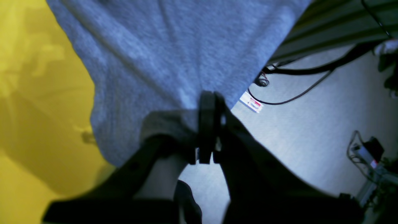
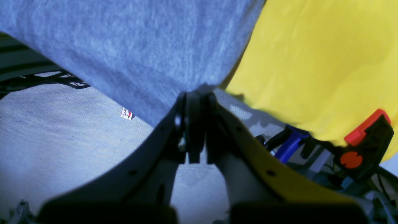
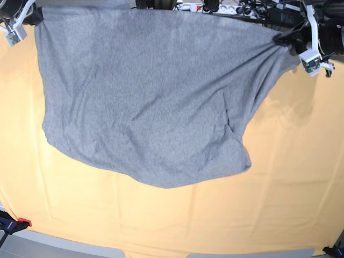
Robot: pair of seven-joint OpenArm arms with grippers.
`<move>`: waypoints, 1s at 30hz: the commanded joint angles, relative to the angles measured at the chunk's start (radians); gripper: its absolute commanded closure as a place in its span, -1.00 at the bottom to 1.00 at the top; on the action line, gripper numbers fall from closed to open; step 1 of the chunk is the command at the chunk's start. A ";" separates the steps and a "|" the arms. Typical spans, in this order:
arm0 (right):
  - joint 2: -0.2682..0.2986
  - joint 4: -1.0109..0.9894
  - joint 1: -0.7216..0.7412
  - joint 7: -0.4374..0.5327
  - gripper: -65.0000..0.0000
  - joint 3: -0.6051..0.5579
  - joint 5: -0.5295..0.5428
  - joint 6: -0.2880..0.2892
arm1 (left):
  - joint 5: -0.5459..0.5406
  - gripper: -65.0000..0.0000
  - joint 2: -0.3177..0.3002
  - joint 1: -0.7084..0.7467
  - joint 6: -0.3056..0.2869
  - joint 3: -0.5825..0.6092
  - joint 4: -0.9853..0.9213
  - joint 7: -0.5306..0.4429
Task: Layout the t-shirt on the table in an organized manner, then fold the t-shirt properly
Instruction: 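Drag the shirt's shoulder edge away from the robot with both grippers, then release the shirt and lift both grippers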
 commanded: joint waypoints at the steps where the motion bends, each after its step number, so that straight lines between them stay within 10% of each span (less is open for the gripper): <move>1: 0.011 0.012 -0.012 -0.003 1.00 0.012 -0.001 0.005 | -0.016 1.00 -0.014 0.013 -0.005 -0.009 0.010 -0.009; 6: 0.012 0.012 -0.011 0.016 0.87 0.012 -0.001 0.005 | -0.016 0.91 -0.015 0.029 -0.005 -0.009 0.010 -0.009; 10: 0.012 0.012 -0.010 0.023 -0.13 0.012 -0.001 0.005 | -0.016 -0.24 -0.015 0.029 -0.005 -0.009 0.010 -0.009; 12: 0.012 0.013 -0.008 0.022 -0.21 0.012 -0.001 0.005 | -0.016 -0.52 -0.018 0.028 -0.005 -0.010 0.010 -0.009; 22: 0.079 0.047 -0.006 0.130 -0.21 0.067 -0.001 -0.025 | -0.016 -0.52 -0.015 -0.132 0.011 -0.026 0.010 -0.009; 30: 0.078 0.047 0.045 0.243 -0.21 0.085 -0.002 -0.050 | 0.350 -0.52 0.099 -0.367 0.156 -0.043 -0.066 -0.256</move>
